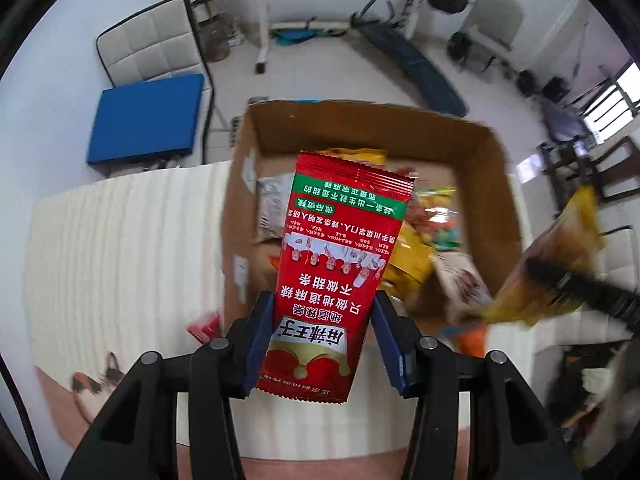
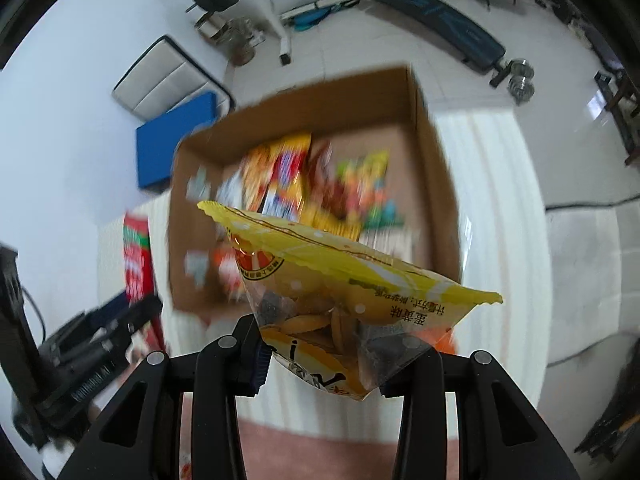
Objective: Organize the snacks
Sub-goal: 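Carry the red packet and egg-biscuit bag into the box and open both tools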
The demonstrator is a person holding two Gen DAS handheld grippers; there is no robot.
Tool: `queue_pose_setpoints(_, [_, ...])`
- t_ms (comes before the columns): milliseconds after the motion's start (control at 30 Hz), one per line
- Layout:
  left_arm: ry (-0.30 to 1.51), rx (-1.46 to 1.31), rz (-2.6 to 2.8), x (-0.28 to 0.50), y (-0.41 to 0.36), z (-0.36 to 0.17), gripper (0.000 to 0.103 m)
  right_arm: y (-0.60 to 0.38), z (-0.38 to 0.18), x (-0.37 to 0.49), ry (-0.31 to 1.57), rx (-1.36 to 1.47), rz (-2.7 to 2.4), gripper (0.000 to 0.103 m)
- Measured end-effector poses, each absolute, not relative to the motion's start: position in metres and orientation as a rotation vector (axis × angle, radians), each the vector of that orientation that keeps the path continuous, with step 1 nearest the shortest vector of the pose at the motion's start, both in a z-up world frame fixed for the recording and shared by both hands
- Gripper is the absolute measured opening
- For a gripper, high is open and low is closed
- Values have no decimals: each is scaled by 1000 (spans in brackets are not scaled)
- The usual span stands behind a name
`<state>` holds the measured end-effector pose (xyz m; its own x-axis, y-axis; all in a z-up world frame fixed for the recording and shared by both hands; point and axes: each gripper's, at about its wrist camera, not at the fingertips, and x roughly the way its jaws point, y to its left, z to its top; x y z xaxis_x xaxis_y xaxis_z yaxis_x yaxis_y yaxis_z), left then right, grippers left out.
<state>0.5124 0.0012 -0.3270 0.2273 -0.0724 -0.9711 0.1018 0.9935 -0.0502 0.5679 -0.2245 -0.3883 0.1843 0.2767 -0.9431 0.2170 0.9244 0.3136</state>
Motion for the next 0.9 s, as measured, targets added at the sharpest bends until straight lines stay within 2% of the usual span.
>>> queue_pose_setpoints(233, [1432,155,-24,549,0,-377,46,-235,-422,661,1458,301,-20,43])
queue_pose_setpoints(433, [1492,185,10,565,1,-407,49,-239,-449,695,1489,208,-44,44])
queue_pose_setpoints(467, [1498,189,19,567,1,-411,50,-241,-455,699,1506,205,-52,53])
queue_pose_setpoints(500, [1506,181,37,568,3,-414,51,-241,-461,701,1515,197,-54,80])
queue_pose_setpoints(533, [1509,163,45,568,4,-413,53,-241,-463,703,1514,188,-56,91])
queue_pose_setpoints(567, [1517,131,54,569,8,-415,58,-242,-463,704,1508,184,-61,95])
queue_pose_setpoints(700, [1511,80,57,575,13,-416,64,-241,-462,701,1507,199,-41,95])
queue_pose_setpoints(733, [1506,74,56,576,14,-416,76,-241,-460,700,1505,199,-41,95])
queue_pose_setpoints(767, [1494,62,52,576,15,-413,80,-242,-459,698,1503,203,-40,95])
queue_pose_setpoints(900, [1473,51,44,577,16,-407,81,-240,-457,690,1505,219,-40,95])
